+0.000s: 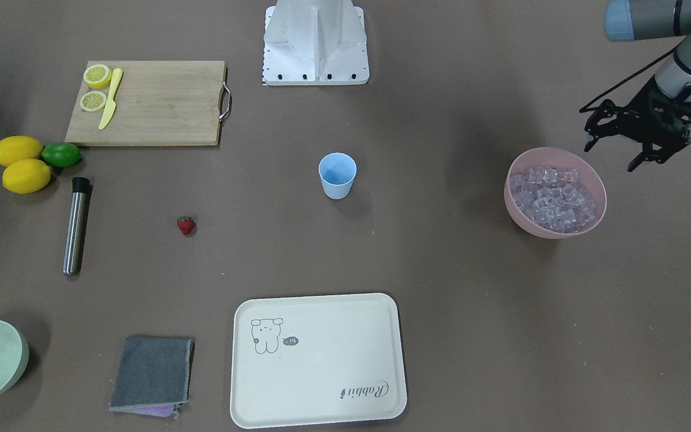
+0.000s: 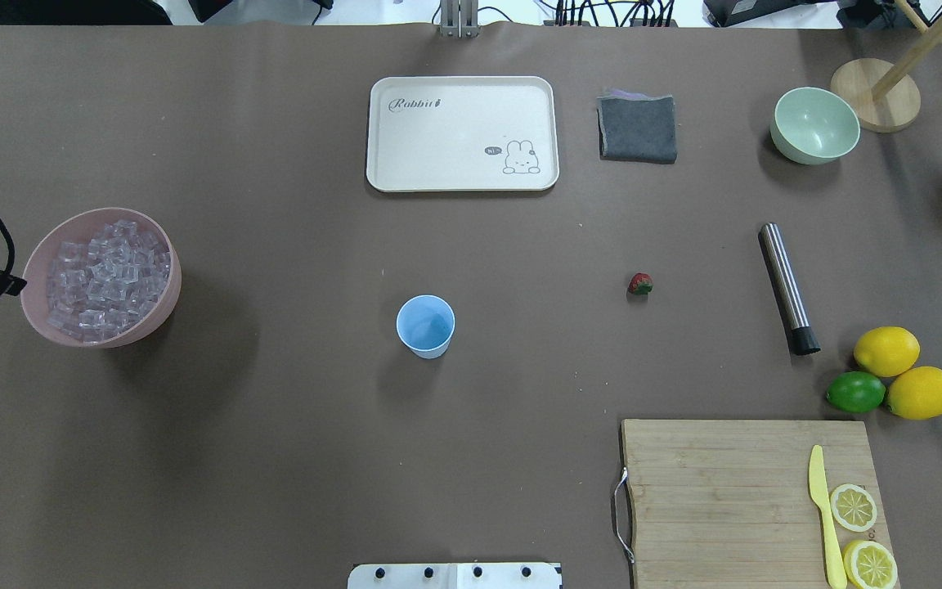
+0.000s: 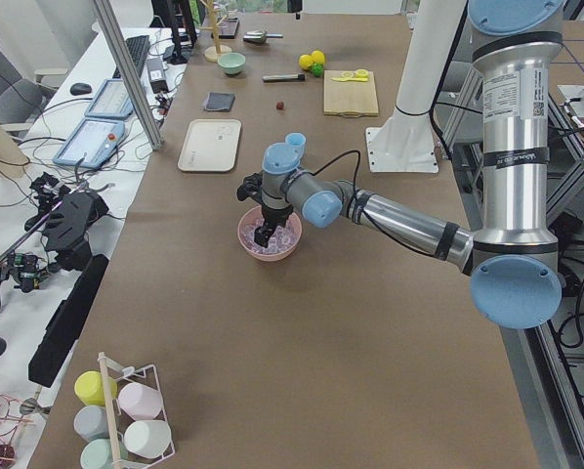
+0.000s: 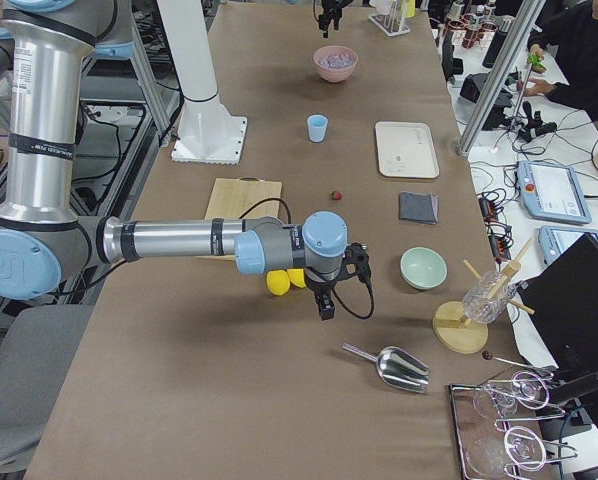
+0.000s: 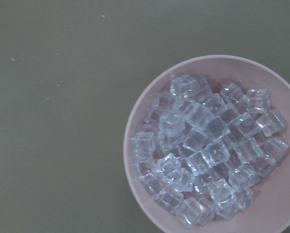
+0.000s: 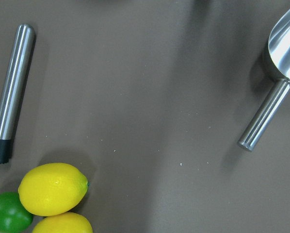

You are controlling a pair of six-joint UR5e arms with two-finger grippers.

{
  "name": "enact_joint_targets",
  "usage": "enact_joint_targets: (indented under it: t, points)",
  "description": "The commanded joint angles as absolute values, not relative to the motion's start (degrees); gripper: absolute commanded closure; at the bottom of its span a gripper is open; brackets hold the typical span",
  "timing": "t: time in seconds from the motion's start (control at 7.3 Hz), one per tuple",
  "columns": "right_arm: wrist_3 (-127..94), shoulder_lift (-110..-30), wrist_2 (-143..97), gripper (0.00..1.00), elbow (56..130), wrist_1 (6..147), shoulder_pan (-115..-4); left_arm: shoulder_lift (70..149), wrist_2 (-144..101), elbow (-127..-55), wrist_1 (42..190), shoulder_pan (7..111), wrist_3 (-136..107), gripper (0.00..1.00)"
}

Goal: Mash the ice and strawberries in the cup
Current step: 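Lower the left gripper into the pink bowl and grasp ice cubes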

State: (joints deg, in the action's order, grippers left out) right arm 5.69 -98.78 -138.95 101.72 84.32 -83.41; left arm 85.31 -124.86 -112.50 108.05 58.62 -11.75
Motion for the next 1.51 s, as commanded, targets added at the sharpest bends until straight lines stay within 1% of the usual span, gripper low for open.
enact_joint_targets:
  t: [0.0,0.27,0.41,0.68,1.37]
  points:
    - [5.71,-98.88,-139.04,0.0,101.69,84.46,-83.32,85.95,-124.28,-111.8,108.11,53.81,-16.05,0.19]
    - [5.71,-99.05,-139.04,0.0,101.69,84.46,-83.32,86.22,-122.88,-111.62,108.11,52.13,-16.87,0.34]
    - [5.71,-99.31,-139.04,0.0,101.69,84.29,-83.32,86.74,-121.39,-111.53,108.11,50.9,-17.92,0.37]
    - [5.8,-99.49,-139.04,0.0,101.69,84.29,-83.32,87.62,-119.45,-110.49,108.19,49.14,-18.11,0.39]
    - [5.71,-99.49,-139.04,0.0,101.69,84.29,-83.32,89.47,-119.53,-107.76,108.28,48.52,-19.24,0.39]
